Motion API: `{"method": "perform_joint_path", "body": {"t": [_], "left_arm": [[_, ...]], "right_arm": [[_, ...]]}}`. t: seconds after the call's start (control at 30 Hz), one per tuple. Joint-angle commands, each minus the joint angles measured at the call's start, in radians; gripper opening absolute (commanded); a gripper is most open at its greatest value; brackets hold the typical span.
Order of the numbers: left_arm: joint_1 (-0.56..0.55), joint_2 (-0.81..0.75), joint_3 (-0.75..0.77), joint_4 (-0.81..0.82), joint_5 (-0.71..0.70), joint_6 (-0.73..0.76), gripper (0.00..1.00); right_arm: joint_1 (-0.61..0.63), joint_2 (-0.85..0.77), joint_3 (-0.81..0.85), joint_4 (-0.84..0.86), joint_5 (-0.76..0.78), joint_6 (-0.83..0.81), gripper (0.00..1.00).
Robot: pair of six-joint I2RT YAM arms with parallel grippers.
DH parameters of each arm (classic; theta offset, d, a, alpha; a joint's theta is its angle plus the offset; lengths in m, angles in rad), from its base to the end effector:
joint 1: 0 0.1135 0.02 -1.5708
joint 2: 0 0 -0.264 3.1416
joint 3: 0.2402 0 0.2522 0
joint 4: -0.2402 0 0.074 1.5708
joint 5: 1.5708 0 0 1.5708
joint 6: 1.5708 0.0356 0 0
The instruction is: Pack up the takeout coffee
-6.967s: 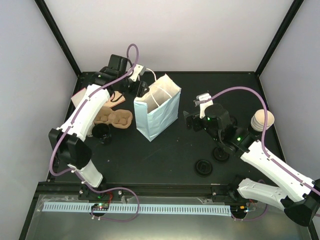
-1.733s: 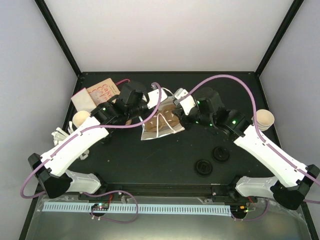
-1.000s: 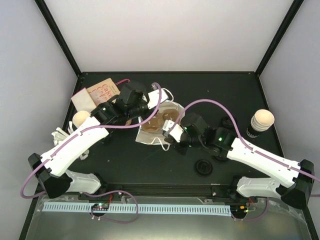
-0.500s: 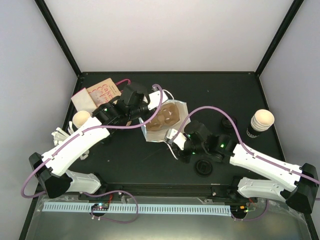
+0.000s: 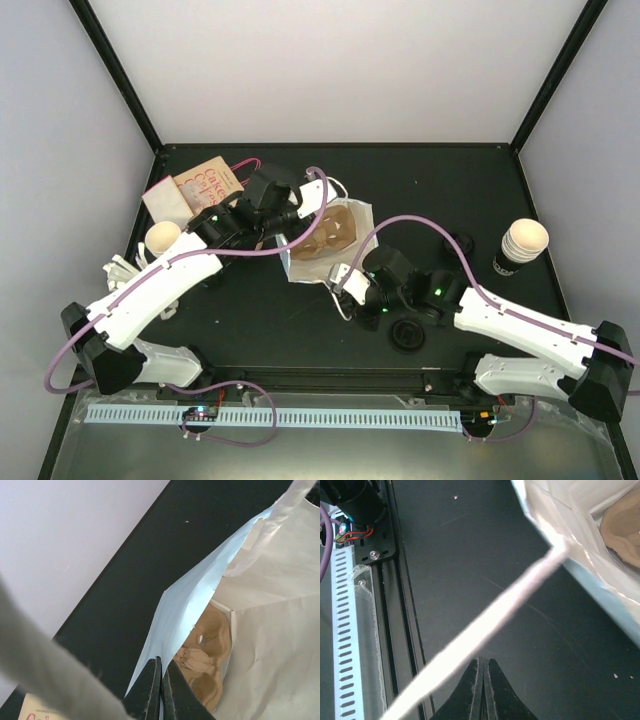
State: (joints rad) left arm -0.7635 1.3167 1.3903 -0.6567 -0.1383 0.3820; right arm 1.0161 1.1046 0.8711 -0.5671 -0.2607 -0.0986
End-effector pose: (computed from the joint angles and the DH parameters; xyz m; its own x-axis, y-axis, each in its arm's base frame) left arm 0.2091 -0.1933 0.3867 -0.1448 0.6497 -0.7463 0.7066 0.5958 0.3816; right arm 0.1128 0.1995 0.2732 -0.2861 -0.6423 -0.7111 -0.9486 0.2945 0.1156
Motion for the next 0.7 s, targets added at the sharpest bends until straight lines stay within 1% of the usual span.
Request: {"method": "perform_joint_path", "body": {"t": [0.0, 0.1, 0.2, 0.3, 0.4, 0.53, 0.67], "left_arm": [[-0.004, 0.026, 0.031, 0.018, -0.04, -0.036, 0.02], [0.01, 0.038, 0.055, 0.004, -0.027, -0.077, 0.02], [0.031, 0.046, 0.084, -0.013, 0.025, -0.119, 0.02], [0.061, 0.045, 0.095, -0.014, 0.087, -0.158, 0.02], [0.088, 0.044, 0.097, -0.014, 0.14, -0.182, 0.01], [0.107, 0.05, 0.099, -0.021, 0.181, -0.201, 0.02], [0.113, 0.053, 0.098, -0.021, 0.192, -0.187, 0.01]], "right_arm": [[0.022, -0.005, -0.01, 0.0, 0.011, 0.023, 0.01], [0.035, 0.004, -0.017, -0.003, 0.067, 0.031, 0.01], [0.056, 0.03, -0.02, -0.006, 0.172, 0.065, 0.01], [0.088, 0.04, -0.043, 0.037, 0.247, 0.128, 0.01], [0.122, 0.035, -0.077, 0.085, 0.305, 0.155, 0.01], [0.155, 0.07, -0.095, 0.093, 0.356, 0.155, 0.01], [0.162, 0.093, -0.092, 0.078, 0.373, 0.147, 0.01]]}}
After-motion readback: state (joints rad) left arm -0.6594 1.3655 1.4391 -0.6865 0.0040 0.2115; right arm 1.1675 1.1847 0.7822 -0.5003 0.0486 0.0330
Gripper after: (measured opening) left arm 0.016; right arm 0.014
